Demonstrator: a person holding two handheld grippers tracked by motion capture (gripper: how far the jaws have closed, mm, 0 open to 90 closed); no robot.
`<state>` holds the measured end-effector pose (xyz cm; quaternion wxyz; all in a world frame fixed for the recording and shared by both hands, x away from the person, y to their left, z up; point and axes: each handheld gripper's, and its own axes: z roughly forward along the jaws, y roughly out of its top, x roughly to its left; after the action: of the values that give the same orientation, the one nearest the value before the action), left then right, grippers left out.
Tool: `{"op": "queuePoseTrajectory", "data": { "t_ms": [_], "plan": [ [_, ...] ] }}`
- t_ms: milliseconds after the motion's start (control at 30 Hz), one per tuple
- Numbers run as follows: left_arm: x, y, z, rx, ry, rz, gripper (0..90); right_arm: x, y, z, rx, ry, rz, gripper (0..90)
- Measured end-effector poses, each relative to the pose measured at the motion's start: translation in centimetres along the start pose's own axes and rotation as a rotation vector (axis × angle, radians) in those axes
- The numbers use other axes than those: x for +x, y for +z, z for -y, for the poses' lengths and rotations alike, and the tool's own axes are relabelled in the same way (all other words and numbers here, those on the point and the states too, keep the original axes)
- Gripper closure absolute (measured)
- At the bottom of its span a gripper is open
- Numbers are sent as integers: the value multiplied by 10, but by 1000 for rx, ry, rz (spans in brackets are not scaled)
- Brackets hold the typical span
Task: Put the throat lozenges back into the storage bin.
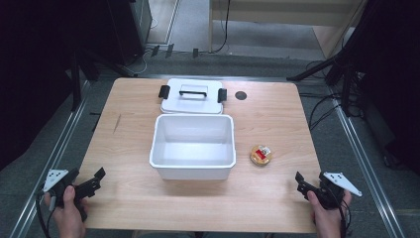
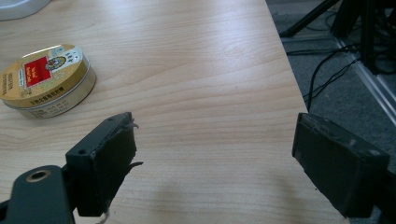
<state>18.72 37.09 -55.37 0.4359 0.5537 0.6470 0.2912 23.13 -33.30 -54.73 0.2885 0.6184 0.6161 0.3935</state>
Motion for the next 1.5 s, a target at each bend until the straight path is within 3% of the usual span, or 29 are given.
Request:
{"op": "queuePoseTrajectory", "data": {
  "t_ms": [133,367,600,733,867,933,967,1067,1167,1267,1367,1500],
  "plan": [
    [2,-3,1,-31,-11,9,11,-1,1,0,-8,7,-2,136],
    [-5,0,1,-48,22,-49,11,4,0,0,-25,-22,17,148],
    [3,6,-3,18,-34,12,12,10,0,0,-52,-74,36,225],
    [3,7,-4,34,-30,27,12,13,-2,-3,-79,-109,33,265],
    [1,8,-4,42,-21,29,12,17,-3,-11,-85,-125,13,301],
    [2,8,-4,43,-23,35,12,18,-3,-14,-84,-140,-28,300],
    [2,8,-3,43,-26,38,11,20,-3,-19,-77,-151,-71,312],
    [2,7,-3,50,-24,40,12,22,-3,-24,-47,-182,-89,324],
    [1,8,-3,53,-16,37,12,25,-2,-35,37,-247,-126,337],
    [1,8,-4,62,-21,40,12,27,-1,-41,76,-284,-151,369],
    [1,9,-4,68,-19,43,12,32,3,-53,167,-357,-188,387],
    [1,9,-4,76,-15,48,12,38,9,-62,245,-394,-212,362]
  ]
}}
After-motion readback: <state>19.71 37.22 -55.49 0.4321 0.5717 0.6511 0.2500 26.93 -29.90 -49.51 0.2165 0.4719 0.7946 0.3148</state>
